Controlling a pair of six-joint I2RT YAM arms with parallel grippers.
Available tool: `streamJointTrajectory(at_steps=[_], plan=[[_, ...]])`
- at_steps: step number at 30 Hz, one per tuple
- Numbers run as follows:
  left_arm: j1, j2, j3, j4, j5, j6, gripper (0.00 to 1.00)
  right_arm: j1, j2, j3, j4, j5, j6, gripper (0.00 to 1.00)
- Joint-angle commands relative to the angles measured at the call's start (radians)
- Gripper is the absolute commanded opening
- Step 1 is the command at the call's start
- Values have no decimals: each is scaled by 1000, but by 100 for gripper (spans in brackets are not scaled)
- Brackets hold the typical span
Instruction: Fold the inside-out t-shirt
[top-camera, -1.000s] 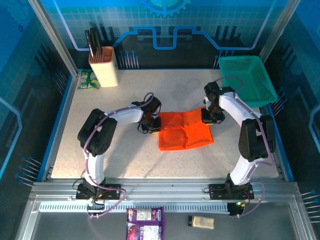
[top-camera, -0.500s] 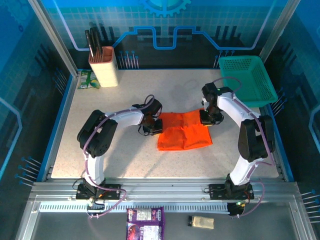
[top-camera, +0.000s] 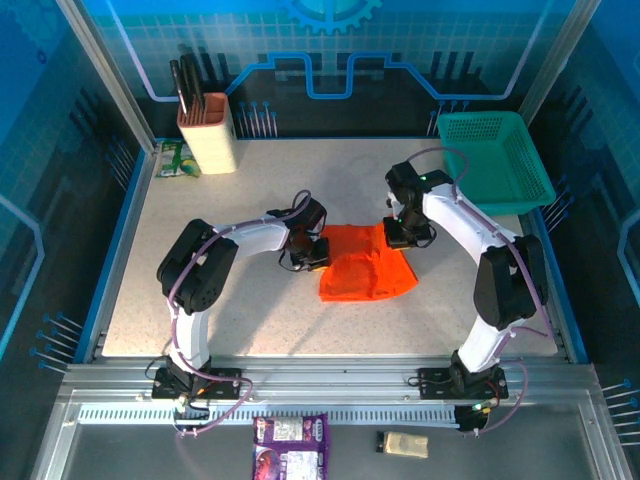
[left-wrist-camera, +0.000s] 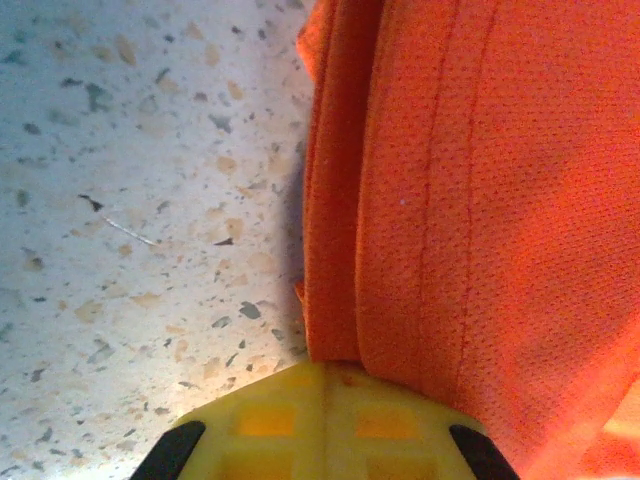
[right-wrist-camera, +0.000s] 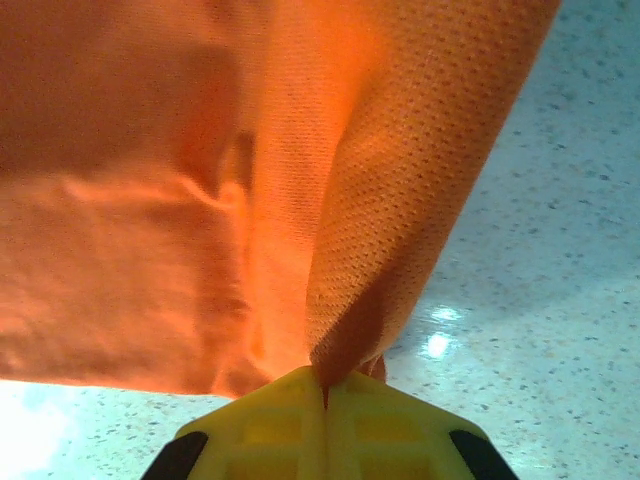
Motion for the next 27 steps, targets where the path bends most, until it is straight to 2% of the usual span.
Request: streamJointTrajectory(at_steps=[1, 9, 14, 18, 23, 27], plan=[[-5, 16, -39, 13, 18, -17, 0, 49, -17, 47, -25, -52, 51, 0], [10, 8, -101, 91, 61, -42, 0, 167, 53, 92, 103, -176, 188, 1], [19, -8, -143, 130, 66, -48, 0, 225, 97, 36, 307, -277, 330, 0], [29, -52, -178, 149, 55, -58, 0, 235, 137, -42, 487, -350, 417, 0], [57, -165, -218, 102, -11, -55, 4, 231, 179, -79, 524, -363, 428, 0], [75, -180, -220, 54, -46, -42, 4, 226, 182, -76, 515, -362, 414, 0]])
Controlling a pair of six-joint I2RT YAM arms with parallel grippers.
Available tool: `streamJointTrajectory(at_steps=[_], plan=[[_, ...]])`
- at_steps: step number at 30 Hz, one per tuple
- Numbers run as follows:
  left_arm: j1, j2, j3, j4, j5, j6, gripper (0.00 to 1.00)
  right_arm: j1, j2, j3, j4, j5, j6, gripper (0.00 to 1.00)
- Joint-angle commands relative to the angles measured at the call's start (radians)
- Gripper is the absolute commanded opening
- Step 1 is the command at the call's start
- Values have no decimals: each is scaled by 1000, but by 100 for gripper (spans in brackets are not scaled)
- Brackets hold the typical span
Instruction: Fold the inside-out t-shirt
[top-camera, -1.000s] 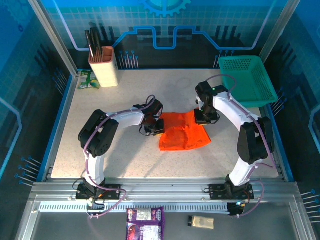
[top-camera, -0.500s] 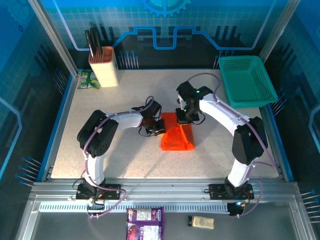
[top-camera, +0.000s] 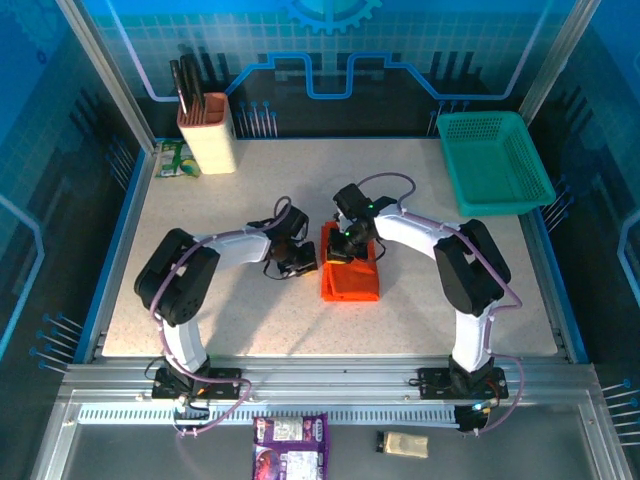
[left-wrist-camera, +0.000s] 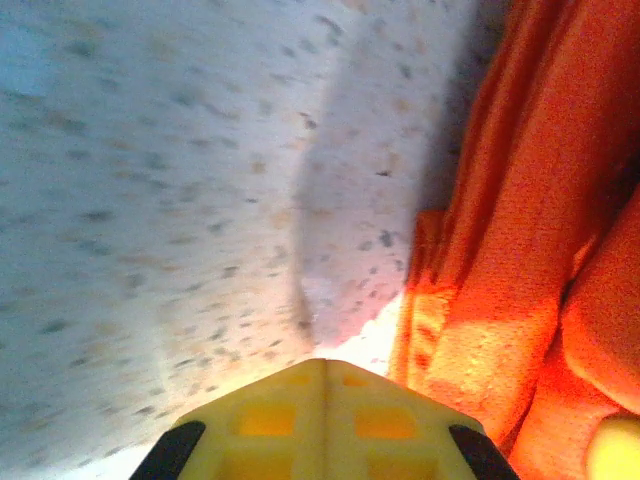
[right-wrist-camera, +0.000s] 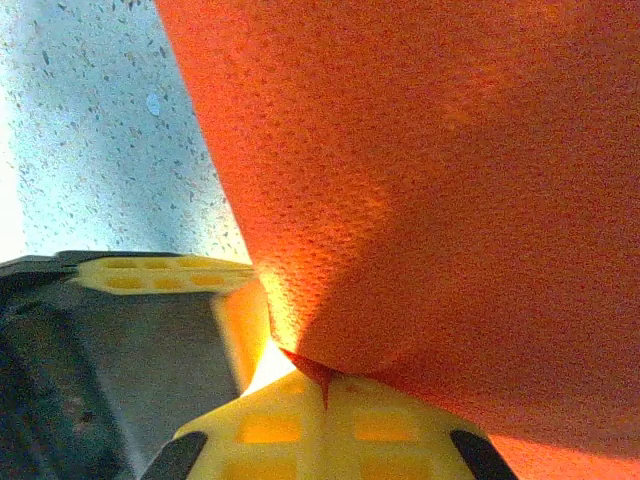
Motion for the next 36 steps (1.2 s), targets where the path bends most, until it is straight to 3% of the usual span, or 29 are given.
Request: streamJointTrajectory(at_steps=[1, 6, 12, 23, 29, 36], plan=[[18, -14, -7, -52, -28, 11, 4, -3, -6, 2, 31, -32, 14, 0], [17, 75, 18, 48, 98, -3, 2, -4, -27, 6, 29, -69, 15, 0], [17, 107, 21, 67, 130, 0, 0, -4, -14, 10, 89, -137, 54, 1], [17, 97, 6, 67, 120, -1, 0, -8, 78, -2, 198, -221, 91, 4], [32, 22, -18, 7, 44, 18, 1, -19, 87, -41, 301, -260, 132, 7], [87, -159, -14, -154, -42, 87, 5, -32, 56, -41, 375, -314, 146, 31]])
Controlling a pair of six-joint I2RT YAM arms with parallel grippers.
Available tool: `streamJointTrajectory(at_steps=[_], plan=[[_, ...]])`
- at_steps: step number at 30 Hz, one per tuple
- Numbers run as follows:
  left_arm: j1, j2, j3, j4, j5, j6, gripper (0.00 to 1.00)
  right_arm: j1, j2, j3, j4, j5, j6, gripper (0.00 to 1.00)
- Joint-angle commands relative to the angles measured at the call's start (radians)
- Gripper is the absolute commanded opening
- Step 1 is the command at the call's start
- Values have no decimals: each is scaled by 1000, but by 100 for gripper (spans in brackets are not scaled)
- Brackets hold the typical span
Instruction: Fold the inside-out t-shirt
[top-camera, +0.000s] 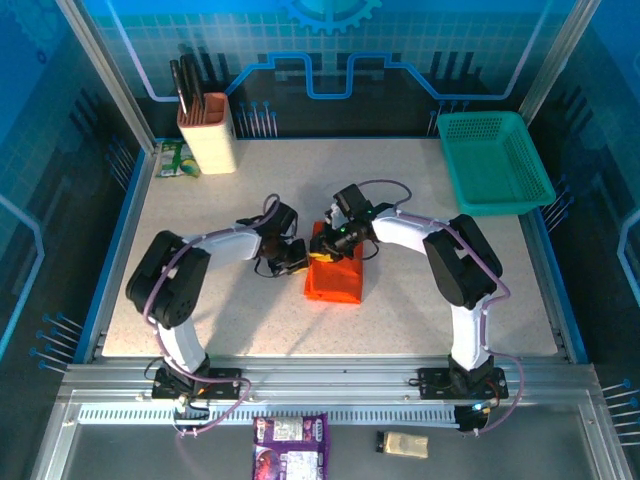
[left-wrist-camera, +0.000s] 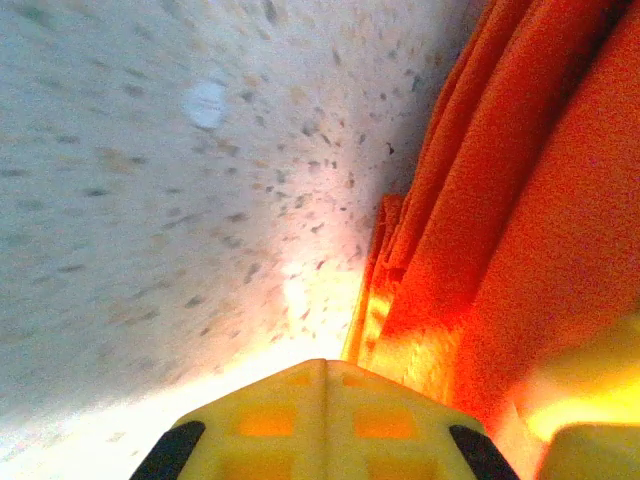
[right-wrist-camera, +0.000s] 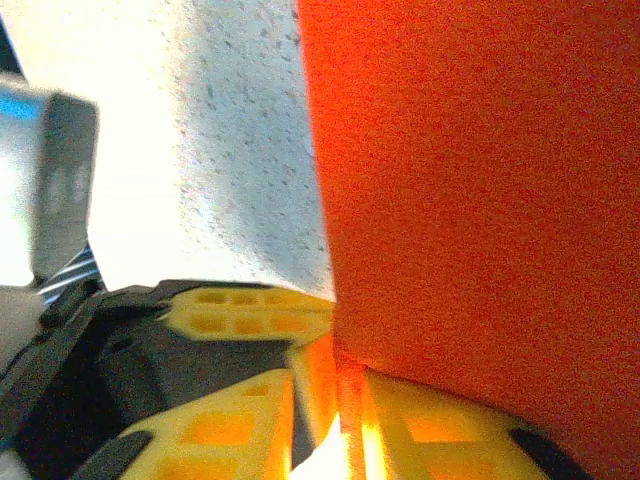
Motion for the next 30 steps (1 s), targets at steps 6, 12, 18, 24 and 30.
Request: streamJointTrajectory(at_steps=[6, 12, 18, 24, 30], plan=[[-12, -196, 81, -187, -17, 89, 6, -57, -76, 45, 8, -75, -67, 40], [-154, -150, 150, -194, 25, 30, 6, -121, 7, 131, -50, -141, -155, 41], [-231, -56, 94, -130, 34, -47, 5, -147, 184, 294, -128, -210, -239, 40], [-194, 4, 23, -142, -23, -53, 2, -212, 271, 324, -159, -158, -260, 37], [-71, -4, 4, -167, -41, 18, 2, -283, 147, 122, -128, -117, -262, 36]])
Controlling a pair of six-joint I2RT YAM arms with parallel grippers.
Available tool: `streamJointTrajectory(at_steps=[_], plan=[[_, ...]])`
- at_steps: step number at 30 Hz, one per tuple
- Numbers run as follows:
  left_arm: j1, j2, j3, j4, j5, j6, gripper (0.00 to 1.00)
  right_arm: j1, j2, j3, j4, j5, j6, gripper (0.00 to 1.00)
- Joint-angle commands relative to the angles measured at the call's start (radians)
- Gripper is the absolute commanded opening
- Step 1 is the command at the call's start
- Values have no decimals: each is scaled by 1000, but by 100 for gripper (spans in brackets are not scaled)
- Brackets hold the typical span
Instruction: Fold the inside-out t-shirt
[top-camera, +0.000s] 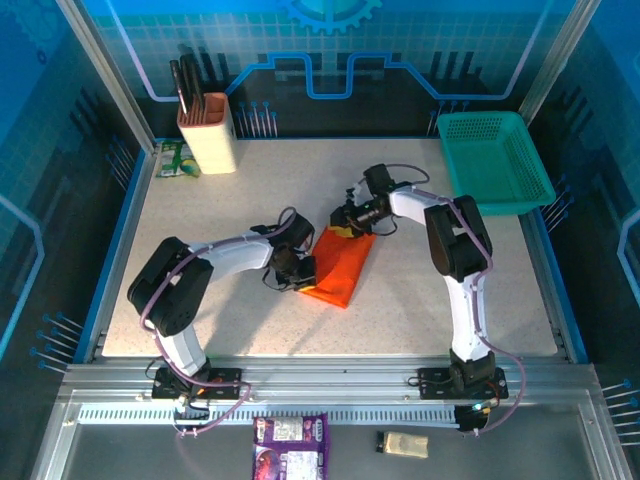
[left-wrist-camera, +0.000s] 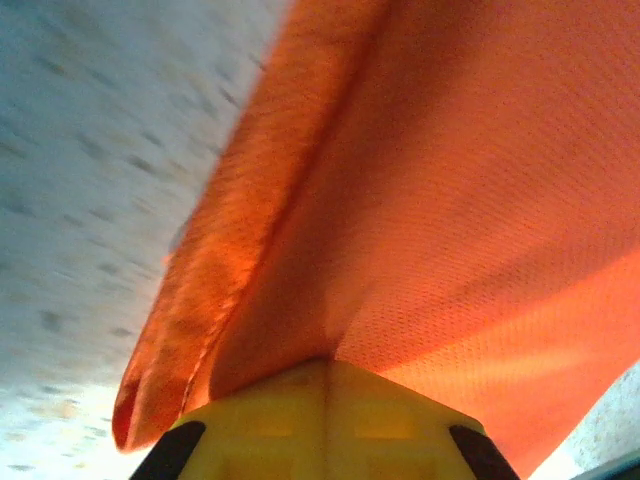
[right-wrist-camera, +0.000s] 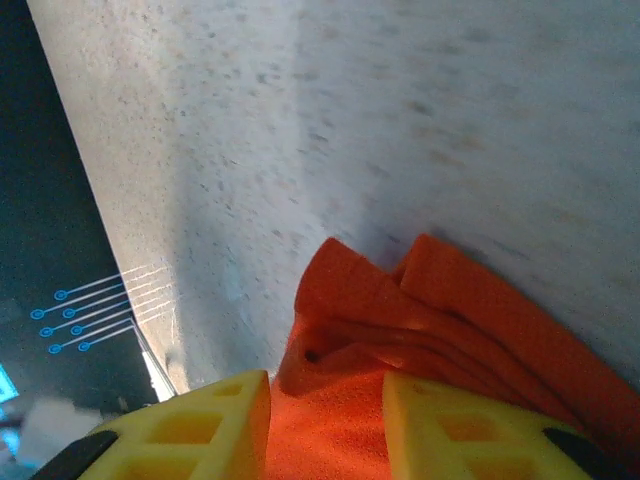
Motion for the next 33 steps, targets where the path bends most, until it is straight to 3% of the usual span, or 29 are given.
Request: streamJointTrajectory(at_steps=[1, 7, 11, 17, 23, 33], plan=[[73, -7, 3, -52, -30, 61, 2, -37, -110, -131, -18, 50, -21, 36], [155, 26, 132, -117, -35, 181, 2, -36, -323, -342, 26, 54, 31, 36], [155, 15, 238, -171, -25, 228, 3, -17, -401, -349, -31, 105, 1, 36], [37, -9, 255, -188, 17, 182, 4, 51, -346, -251, -80, 68, -56, 36], [-109, 12, 161, -79, 40, 43, 3, 92, -244, -164, -109, 22, -84, 36], [-124, 100, 295, -62, -34, 49, 1, 82, -169, -123, -119, 58, -109, 35]])
